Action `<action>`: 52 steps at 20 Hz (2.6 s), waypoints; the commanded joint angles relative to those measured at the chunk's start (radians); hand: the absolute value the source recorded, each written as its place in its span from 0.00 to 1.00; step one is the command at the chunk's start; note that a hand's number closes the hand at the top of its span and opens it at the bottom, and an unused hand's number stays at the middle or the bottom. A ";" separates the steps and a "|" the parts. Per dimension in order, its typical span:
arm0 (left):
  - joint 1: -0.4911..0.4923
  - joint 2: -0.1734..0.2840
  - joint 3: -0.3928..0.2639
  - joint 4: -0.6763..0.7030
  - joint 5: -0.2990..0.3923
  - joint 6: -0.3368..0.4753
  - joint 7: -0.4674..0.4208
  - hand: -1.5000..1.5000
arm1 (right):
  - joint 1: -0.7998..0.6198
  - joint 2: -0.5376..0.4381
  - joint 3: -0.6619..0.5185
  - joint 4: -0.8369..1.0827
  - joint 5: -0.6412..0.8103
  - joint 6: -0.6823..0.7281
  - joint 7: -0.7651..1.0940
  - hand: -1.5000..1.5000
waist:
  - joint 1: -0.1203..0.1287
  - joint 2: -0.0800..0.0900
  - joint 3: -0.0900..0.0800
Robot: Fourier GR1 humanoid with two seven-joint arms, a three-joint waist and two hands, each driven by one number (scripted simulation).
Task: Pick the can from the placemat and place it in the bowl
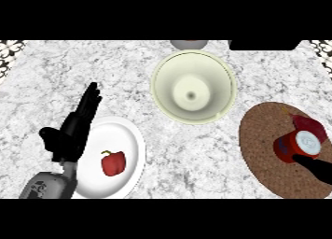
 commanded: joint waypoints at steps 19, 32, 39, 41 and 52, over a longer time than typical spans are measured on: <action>0.010 -0.079 0.062 -0.022 -0.069 -0.058 0.038 0.50 | 0.069 0.174 -0.109 0.090 -0.119 0.225 -0.161 0.00 | -0.005 -0.001 0.002; 0.072 -0.078 0.114 -0.105 -0.088 -0.120 0.055 0.50 | 0.041 0.297 -0.160 0.175 -0.142 0.262 -0.243 0.00 | -0.001 -0.001 0.002; -0.020 -0.159 0.089 0.027 -0.185 -0.064 0.026 0.50 | -0.020 0.339 -0.161 0.310 -0.110 0.249 -0.310 0.00 | -0.003 0.000 0.001; 0.045 -0.126 0.131 -0.048 -0.132 -0.121 0.036 0.50 | -0.007 0.347 -0.174 0.275 -0.129 0.260 -0.305 0.00 | -0.002 -0.001 0.001; -0.037 -0.149 0.141 0.005 -0.149 -0.121 0.053 0.50 | -0.109 0.282 -0.196 0.557 0.030 0.215 -0.342 0.00 | -0.001 0.000 0.002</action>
